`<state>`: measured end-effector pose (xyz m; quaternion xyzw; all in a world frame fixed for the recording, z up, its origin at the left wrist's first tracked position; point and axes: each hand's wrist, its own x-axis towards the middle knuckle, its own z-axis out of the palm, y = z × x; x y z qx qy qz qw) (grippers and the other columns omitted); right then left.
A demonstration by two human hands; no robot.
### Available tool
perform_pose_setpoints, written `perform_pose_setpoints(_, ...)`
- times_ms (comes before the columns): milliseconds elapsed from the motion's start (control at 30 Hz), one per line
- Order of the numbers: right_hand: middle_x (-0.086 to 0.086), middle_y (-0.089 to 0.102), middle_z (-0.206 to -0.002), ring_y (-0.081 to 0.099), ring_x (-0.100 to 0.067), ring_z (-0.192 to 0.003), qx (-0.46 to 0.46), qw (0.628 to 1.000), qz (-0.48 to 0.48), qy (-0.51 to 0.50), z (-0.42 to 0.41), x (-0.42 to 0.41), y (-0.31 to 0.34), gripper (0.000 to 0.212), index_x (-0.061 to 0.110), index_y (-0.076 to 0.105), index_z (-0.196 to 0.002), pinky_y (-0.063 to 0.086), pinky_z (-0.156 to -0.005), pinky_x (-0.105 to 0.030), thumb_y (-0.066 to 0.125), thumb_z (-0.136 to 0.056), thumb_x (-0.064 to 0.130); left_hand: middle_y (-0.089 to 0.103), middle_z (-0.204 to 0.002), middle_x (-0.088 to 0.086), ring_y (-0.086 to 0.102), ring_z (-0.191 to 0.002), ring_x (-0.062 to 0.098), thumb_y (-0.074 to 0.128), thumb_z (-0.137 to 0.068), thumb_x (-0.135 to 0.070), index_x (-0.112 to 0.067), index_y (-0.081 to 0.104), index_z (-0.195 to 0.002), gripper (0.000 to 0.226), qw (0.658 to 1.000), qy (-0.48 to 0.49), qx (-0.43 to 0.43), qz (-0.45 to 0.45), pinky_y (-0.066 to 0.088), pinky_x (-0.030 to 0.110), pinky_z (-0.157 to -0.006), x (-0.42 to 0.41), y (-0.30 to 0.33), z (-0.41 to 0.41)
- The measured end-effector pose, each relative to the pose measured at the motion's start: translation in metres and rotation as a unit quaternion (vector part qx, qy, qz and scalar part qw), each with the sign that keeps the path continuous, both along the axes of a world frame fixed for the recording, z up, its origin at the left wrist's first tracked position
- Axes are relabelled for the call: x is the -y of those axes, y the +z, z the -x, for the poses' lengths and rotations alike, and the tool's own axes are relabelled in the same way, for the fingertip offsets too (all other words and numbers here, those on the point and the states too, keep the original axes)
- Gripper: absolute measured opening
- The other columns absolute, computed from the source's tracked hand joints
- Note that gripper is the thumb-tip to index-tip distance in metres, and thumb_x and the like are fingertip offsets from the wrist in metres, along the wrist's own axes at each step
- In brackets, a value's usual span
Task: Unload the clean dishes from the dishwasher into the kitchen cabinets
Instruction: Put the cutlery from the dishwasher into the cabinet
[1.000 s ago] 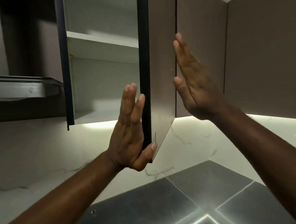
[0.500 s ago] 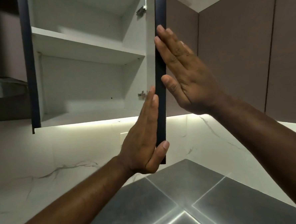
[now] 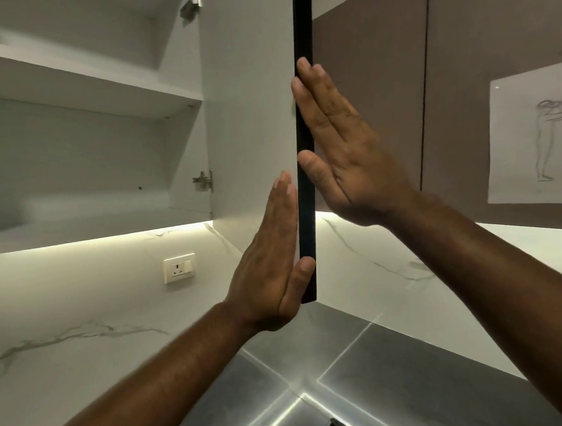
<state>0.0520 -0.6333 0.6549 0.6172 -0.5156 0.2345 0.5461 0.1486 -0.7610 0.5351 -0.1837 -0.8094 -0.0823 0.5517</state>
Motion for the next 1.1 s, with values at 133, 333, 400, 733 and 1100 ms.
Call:
perform_pose_setpoints(133,-0.02,0.007,-0.162,0.004,-0.028,-0.152,0.037,0.999,-0.001,-0.006,0.021,-0.013,-0.009,0.065,-0.003,0.012,-0.153,0.017,-0.122,-0.048,0.034,-0.101,0.029,-0.007,-0.164,0.002,0.001,-0.152,0.024,0.022,-0.102,-0.039,-0.007,-0.001,-0.154,0.066,1.0,0.023,-0.007,0.016,0.014,0.048,-0.123,-0.005,0.001,0.026)
perform_pose_setpoints(333,-0.021,0.001,-0.162,0.0,-0.028,-0.152,0.097,0.995,-0.015,0.015,0.055,-0.025,-0.023,0.069,-0.004,0.009,-0.153,0.014,-0.122,-0.026,0.034,-0.099,0.032,-0.016,-0.163,-0.006,-0.005,-0.152,0.016,0.019,-0.102,-0.049,-0.014,-0.005,-0.156,0.069,0.994,0.105,0.007,0.036,0.002,0.029,-0.123,0.004,0.0,0.07)
perform_pose_setpoints(400,-0.019,-0.001,-0.163,-0.002,-0.027,-0.152,0.116,0.993,-0.008,0.007,0.067,-0.026,-0.029,0.069,-0.002,0.007,-0.153,0.014,-0.119,-0.019,0.034,-0.099,0.031,-0.015,-0.163,-0.003,-0.006,-0.152,0.016,0.019,-0.102,-0.048,-0.012,-0.004,-0.156,0.069,0.991,0.129,0.015,0.042,0.001,0.029,-0.123,0.012,0.006,0.084)
perform_pose_setpoints(733,-0.014,-0.011,-0.163,-0.005,-0.023,-0.152,0.164,0.97,0.044,-0.175,0.141,-0.025,-0.088,0.066,-0.001,0.003,-0.155,0.031,-0.118,-0.036,0.033,-0.102,0.025,-0.01,-0.164,0.003,-0.016,-0.149,0.011,0.021,-0.105,-0.036,-0.011,-0.001,-0.157,0.062,0.975,0.178,0.097,0.089,0.001,0.026,-0.122,0.012,0.009,0.15)
perform_pose_setpoints(1100,-0.01,-0.008,-0.164,-0.008,-0.023,-0.152,0.151,0.938,0.002,-0.312,0.169,-0.028,-0.137,0.062,0.002,0.003,-0.155,0.005,-0.124,-0.038,0.026,-0.104,0.027,-0.024,-0.16,-0.001,-0.025,-0.147,0.012,0.024,-0.107,-0.031,-0.016,-0.014,-0.153,0.062,0.961,0.203,0.169,0.08,-0.005,0.031,-0.122,0.013,-0.029,0.181)
